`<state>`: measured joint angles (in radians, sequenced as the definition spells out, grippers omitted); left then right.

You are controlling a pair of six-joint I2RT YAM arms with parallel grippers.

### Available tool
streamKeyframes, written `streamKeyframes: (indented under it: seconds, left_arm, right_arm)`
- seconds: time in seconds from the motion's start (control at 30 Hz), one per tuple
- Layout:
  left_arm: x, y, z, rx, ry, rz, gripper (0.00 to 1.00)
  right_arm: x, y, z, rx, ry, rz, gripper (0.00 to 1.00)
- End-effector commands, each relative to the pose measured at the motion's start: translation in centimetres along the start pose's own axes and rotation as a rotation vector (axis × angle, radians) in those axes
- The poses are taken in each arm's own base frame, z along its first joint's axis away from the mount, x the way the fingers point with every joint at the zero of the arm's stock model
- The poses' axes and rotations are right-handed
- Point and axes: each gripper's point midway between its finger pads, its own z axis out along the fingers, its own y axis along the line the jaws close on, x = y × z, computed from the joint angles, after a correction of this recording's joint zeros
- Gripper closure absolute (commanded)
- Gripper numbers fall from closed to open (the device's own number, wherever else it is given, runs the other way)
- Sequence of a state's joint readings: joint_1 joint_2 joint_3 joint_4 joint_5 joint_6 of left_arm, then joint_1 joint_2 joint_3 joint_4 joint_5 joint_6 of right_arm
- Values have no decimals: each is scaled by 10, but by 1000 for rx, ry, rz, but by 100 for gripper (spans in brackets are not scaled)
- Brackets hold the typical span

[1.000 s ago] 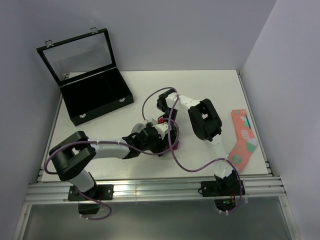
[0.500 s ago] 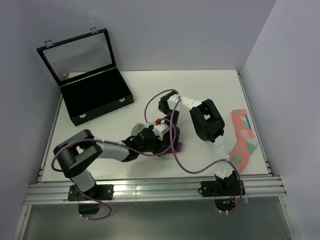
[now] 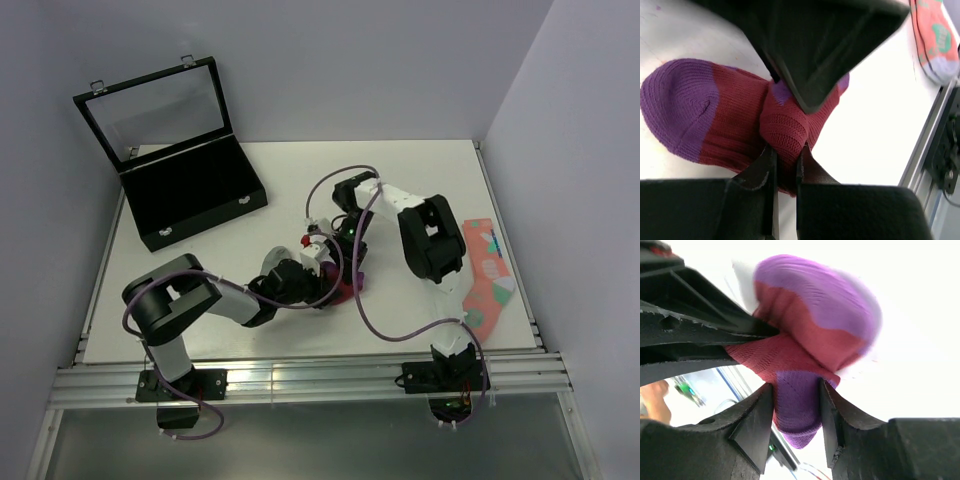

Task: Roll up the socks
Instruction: Roll the sock at the center of the board.

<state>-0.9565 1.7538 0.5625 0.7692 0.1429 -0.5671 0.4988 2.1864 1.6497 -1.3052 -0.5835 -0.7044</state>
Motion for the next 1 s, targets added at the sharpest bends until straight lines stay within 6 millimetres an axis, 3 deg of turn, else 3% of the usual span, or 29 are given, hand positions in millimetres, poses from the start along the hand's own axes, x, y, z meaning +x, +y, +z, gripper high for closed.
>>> streamKeyframes:
  seconds: [0.0,0.33,0.47,0.7,0.97]
  left_arm:
    - [85,21,-17,-62,281,-64,100]
    - [99,24,-20,-65,311,-98,100]
    - [101,24,-20,-69,319,-96,100]
    - [101,24,-16,-70,340,-91,100]
    - [105,27,-16,-92,368,-86,100]
  right_arm:
    - [-68,-45,-31,147,-308,-77,53]
    - [-98,-66,-58,227,-439,17,49]
    - [-102,-72,-56,237,-433,25,46]
    - [-78,-77,-37,236,-351,36,45]
    - [-53,-59,-32,178,-307,27,43]
